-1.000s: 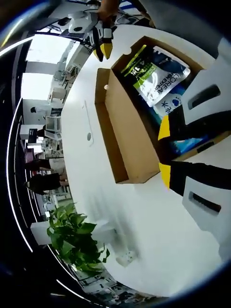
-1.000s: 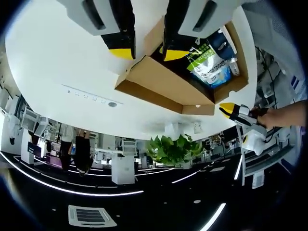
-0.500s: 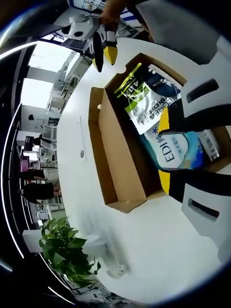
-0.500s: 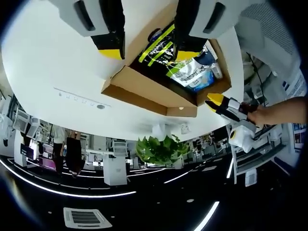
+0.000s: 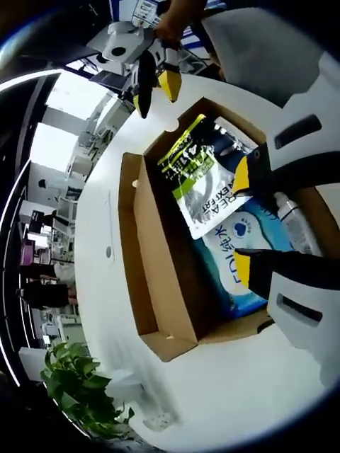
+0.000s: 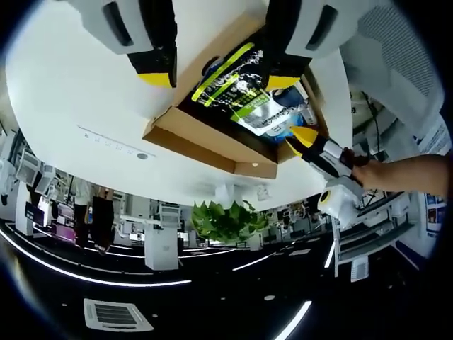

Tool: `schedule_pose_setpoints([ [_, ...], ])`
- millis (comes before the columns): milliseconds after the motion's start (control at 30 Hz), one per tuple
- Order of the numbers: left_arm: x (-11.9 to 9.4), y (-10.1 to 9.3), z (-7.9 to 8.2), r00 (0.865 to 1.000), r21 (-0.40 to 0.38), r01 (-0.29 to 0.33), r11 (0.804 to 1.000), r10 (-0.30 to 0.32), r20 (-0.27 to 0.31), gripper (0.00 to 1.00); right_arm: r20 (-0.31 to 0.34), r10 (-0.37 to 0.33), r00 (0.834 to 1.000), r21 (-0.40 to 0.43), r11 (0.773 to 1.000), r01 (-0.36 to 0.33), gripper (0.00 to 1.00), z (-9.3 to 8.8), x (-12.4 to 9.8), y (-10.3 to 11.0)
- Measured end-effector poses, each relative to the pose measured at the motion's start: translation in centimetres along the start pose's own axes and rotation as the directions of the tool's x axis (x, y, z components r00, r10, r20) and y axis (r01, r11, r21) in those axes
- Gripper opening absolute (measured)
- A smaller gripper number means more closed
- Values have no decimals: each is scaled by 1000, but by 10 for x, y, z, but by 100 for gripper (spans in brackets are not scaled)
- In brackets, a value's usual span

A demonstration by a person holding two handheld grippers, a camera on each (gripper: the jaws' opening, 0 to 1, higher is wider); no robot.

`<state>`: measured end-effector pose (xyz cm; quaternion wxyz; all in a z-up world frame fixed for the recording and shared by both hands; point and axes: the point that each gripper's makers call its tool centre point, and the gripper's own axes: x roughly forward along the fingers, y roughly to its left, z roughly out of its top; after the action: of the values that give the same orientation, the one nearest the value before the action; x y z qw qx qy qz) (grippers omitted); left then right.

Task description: Operate the shoe box by opening the lid, removing the specified soft item, and placing it in the target area until the item is outside and the box remains undamaged.

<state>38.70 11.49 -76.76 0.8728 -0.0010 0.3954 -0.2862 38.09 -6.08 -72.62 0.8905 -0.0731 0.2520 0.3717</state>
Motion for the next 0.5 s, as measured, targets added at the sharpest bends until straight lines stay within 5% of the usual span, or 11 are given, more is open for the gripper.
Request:
schedule_pose_setpoints([
  [500,19,-14,-15,996,-84,76,994,-80,-49,27,23,18,1000,-5,1000,-18,47,-7,-9,17],
])
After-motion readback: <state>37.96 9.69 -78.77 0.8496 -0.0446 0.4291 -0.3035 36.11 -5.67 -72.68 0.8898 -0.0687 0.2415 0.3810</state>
